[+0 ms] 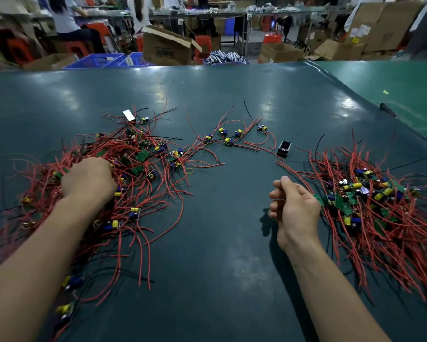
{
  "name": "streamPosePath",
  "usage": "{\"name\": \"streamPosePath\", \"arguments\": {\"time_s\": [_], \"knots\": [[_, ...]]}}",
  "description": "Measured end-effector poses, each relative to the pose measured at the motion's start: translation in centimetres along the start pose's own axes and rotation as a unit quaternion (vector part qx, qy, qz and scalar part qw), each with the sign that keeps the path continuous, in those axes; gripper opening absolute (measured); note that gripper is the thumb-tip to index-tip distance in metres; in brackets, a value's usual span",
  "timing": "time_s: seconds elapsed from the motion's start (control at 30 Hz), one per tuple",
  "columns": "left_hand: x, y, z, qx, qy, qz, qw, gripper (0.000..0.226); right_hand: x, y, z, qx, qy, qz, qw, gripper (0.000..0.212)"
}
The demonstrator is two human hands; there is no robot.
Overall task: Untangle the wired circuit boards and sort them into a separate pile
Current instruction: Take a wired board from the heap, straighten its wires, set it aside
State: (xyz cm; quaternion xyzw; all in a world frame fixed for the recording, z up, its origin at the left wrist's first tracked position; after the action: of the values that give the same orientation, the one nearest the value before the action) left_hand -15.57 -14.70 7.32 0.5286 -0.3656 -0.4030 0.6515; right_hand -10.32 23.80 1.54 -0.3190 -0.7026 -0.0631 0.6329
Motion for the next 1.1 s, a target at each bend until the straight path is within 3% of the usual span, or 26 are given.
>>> {"name": "streamPosePath", "arguments": {"time_s": [0.17, 0.37, 0.5, 0.7, 0.87, 0.97, 1.1], "knots": [[1.1, -0.5, 0.2, -0.023, 0.054, 0.008, 0.998, 0.03, 0.1, 0.0, 0.0, 0.006, 0.006, -0.004, 1.0, 0.026], [1.5, 1.1, 0.1, -0.047, 0.06, -0.001, 0.997, 0.017, 0.1, -0.2, -0.2, 0.009, 0.009, -0.017, 1.0, 0.026], [0.5, 4.1, -1.4, -0.167, 0.037, -0.094, 0.981, 0.023, 0.0, -0.4, -0.1, 0.014, 0.01, -0.023, 1.0, 0.026], [-3.6, 9.2, -6.4, -0.329, -0.014, -0.256, 0.909, 0.026, 0.0, -0.3, -0.1, 0.023, 0.009, -0.025, 0.999, 0.026], [-8.5, 10.5, -10.9, -0.386, -0.136, -0.342, 0.846, 0.016, -0.4, -1.8, -0.8, 0.114, -0.016, -0.031, 0.993, 0.024], [-11.3, 9.0, -12.8, -0.344, -0.17, -0.495, 0.78, 0.016, -1.2, -3.5, -2.0, 0.208, -0.036, -0.072, 0.975, 0.025], [-14.3, 3.8, -13.4, -0.153, -0.122, -0.716, 0.67, 0.029, -1.5, -4.5, -2.9, 0.254, -0.036, -0.056, 0.965, 0.028]]}}
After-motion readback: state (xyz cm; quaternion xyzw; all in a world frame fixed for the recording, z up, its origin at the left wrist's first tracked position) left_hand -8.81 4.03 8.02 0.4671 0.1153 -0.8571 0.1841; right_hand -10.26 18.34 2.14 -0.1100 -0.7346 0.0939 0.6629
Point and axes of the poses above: each hand's wrist, its own z-axis towards the middle knuckle, its own y-axis out of the back of the hand, x = y × z, the point moved 7 cm from there along z, towards the middle knuckle, and after that the axes turned 2 degrees about -x, right-handed, at the moved point
